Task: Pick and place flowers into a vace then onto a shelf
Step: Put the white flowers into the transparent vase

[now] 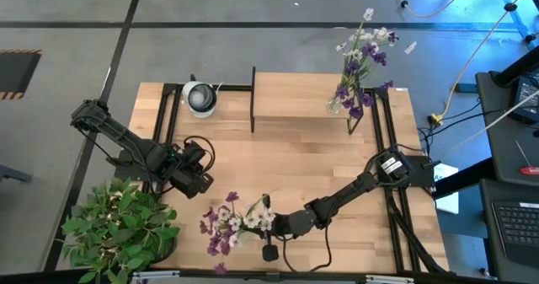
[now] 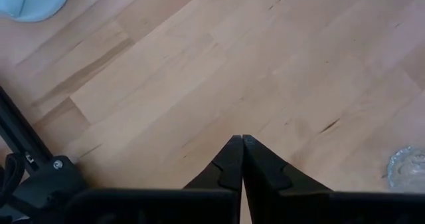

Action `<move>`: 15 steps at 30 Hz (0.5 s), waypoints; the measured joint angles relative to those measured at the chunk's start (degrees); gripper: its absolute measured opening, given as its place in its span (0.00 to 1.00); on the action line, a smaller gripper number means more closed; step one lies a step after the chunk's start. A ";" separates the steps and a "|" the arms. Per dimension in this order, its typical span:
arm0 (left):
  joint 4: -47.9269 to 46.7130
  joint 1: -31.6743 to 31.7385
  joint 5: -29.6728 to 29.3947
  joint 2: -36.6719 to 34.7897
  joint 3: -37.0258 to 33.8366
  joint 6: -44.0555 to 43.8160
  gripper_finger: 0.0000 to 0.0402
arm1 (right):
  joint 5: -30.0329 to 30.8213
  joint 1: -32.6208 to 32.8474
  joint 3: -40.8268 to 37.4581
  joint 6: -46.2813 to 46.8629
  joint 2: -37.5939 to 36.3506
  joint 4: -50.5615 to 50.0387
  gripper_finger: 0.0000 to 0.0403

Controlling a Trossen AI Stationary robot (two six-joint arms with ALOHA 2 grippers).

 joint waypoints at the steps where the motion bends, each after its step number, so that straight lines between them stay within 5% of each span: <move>1: -0.01 0.00 -0.21 0.00 0.00 0.00 0.01 | 0.00 0.00 0.01 -0.07 0.00 -0.48 0.02; 15: 0.00 0.00 -0.34 0.00 0.00 -0.01 0.01 | -0.06 0.00 -0.17 -0.36 0.28 -0.52 0.19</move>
